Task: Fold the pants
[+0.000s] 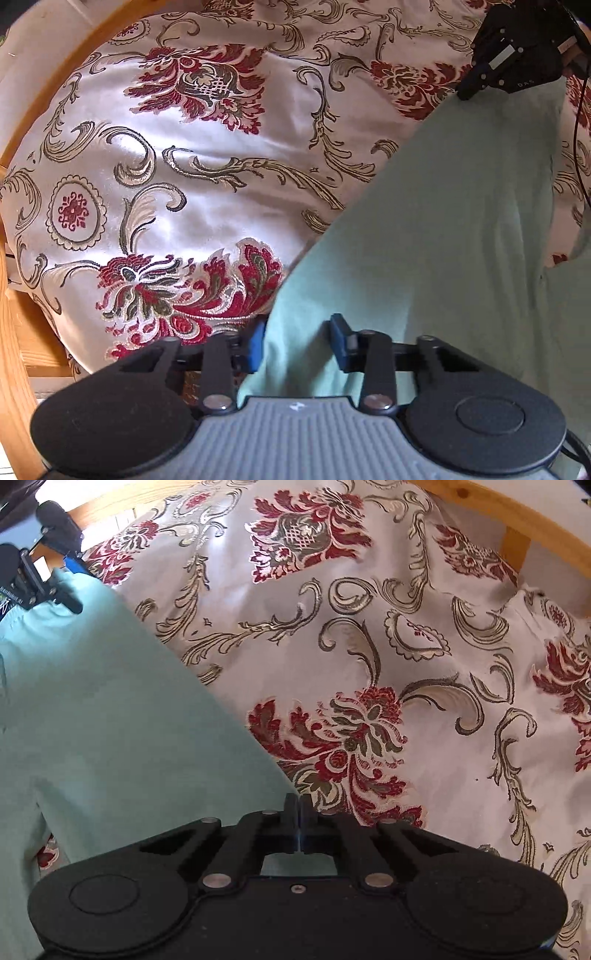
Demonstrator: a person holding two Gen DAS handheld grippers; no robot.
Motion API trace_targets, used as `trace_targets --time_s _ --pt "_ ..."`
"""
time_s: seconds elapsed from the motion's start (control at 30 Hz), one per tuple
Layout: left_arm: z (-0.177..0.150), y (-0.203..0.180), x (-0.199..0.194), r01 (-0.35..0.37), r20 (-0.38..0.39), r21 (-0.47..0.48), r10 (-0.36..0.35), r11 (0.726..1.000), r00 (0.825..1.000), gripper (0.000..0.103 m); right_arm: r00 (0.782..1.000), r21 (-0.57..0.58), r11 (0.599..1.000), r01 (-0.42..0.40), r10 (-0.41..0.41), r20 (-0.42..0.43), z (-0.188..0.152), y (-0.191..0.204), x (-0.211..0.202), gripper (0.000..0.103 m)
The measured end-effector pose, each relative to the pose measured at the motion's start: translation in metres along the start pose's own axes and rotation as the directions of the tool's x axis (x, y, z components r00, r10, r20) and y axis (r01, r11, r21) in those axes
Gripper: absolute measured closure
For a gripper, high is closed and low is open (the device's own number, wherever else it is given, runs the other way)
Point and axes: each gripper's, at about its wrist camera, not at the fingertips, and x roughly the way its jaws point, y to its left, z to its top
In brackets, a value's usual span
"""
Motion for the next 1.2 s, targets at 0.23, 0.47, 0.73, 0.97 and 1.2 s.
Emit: trace_targets --time_s 0.23,0.47,0.73,0.97,1.2 --pt "0.002 0.003 -0.004 -0.032 0.021 -0.058 0.033 0.998 0.999 0.084 0.998 -0.001 1.000 0.027 -0.027 0.061 -0.006 0.005 -0.011 0.103" --pt "-0.004 -0.003 -0.007 -0.112 0.074 -0.094 0.119 0.989 0.990 0.101 0.991 -0.009 0.997 0.079 -0.078 0.110 -0.013 0.018 -0.026 0.103" --pt "-0.021 -0.032 -0.030 -0.246 0.172 -0.103 0.261 0.964 0.950 0.102 0.969 -0.012 0.990 0.142 -0.136 0.205 -0.034 0.055 -0.078 0.103" --pt "-0.053 -0.066 -0.083 -0.307 0.294 -0.157 0.341 0.939 0.893 0.102 0.939 0.009 0.979 0.202 -0.196 0.282 -0.072 0.115 -0.145 0.103" --pt "-0.102 -0.120 -0.117 -0.365 0.382 -0.156 0.397 0.918 0.835 0.102 0.914 0.012 0.963 0.269 -0.260 0.311 -0.116 0.197 -0.189 0.103"
